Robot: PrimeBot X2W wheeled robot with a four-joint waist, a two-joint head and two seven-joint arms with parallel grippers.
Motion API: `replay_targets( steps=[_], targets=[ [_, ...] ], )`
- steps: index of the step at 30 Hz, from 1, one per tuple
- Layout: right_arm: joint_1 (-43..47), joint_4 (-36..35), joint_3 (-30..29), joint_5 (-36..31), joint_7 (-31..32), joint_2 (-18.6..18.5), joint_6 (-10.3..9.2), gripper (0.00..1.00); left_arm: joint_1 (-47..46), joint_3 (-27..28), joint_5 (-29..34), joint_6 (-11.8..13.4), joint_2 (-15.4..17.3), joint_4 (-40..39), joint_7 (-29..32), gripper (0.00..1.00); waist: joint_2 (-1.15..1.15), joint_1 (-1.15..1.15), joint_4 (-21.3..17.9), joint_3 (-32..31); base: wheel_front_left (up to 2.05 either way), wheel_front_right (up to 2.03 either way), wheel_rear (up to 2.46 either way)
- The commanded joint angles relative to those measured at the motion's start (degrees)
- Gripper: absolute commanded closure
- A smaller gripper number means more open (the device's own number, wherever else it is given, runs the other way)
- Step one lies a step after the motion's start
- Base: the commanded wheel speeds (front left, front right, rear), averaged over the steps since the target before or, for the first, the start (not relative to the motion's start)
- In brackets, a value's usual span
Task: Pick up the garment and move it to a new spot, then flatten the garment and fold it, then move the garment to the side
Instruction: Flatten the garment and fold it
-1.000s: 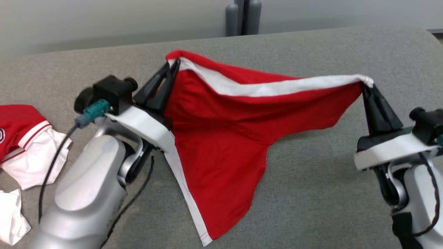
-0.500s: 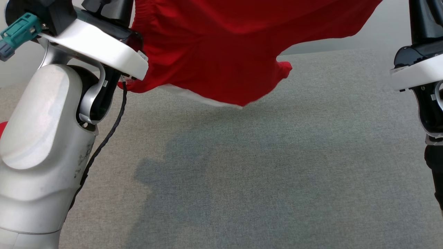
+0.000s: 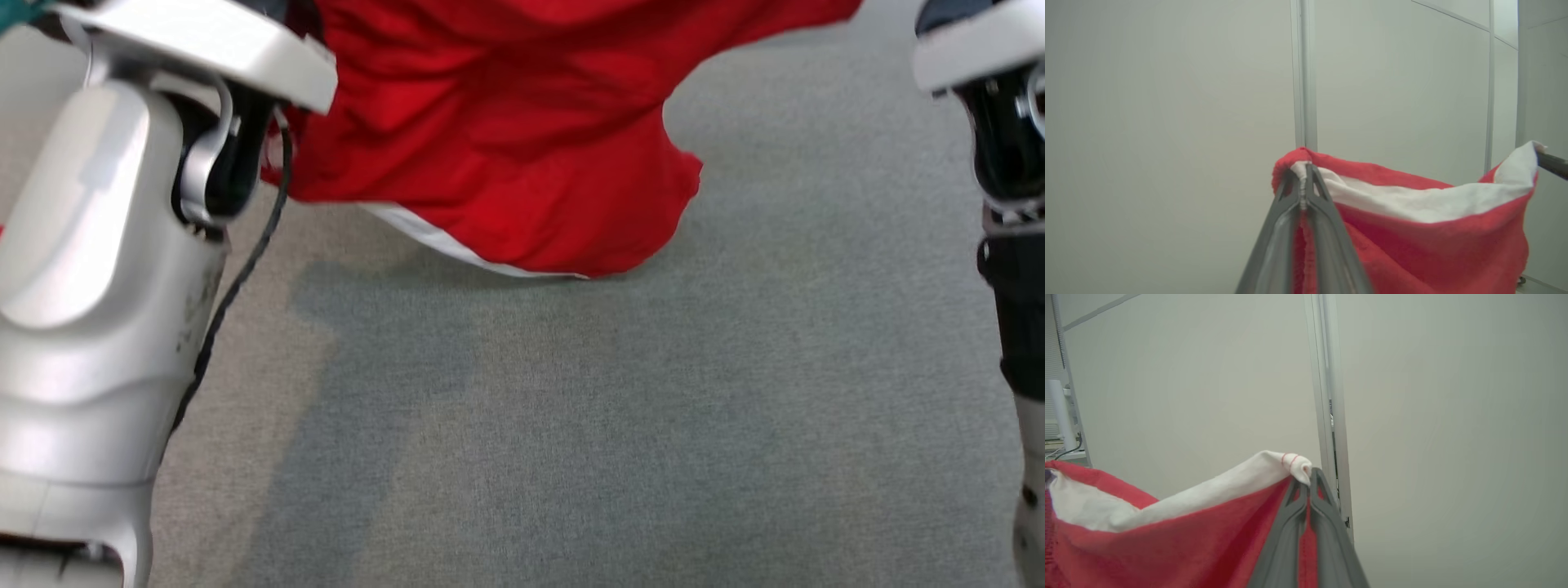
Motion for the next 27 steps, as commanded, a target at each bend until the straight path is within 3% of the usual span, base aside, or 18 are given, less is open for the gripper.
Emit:
replay_targets(
  steps=[1,8,15,27],
  targets=[
    [-2.62,1.93,0.21,1.05,-0.77,0.59,0.11,1.00,-2.73,0.21,-0.14,-0.58,-0.44,1.83,-1.10,1.00,0.00,0.00,-0.23,4.15,0.00,0.00,0.00],
    [-17.66,13.16,2.60,3.35,-6.11,3.40,0.11,1.00,-15.42,0.13,1.60,-2.52,-3.90,14.25,-6.58,1.00,0.00,0.00,-0.12,10.52,0.00,0.00,0.00],
    [-30.36,27.07,4.44,5.87,-13.07,5.64,0.11,1.00,-24.97,3.83,2.66,-3.63,-7.42,25.75,-8.27,1.00,0.00,0.00,0.43,11.57,0.00,0.00,0.00],
    [-27.83,42.68,11.67,8.45,-15.21,8.24,0.12,1.00,-20.49,6.03,4.06,-3.60,-9.56,40.65,-8.23,1.00,0.00,0.00,0.16,12.45,0.00,0.00,0.00]
  ],
)
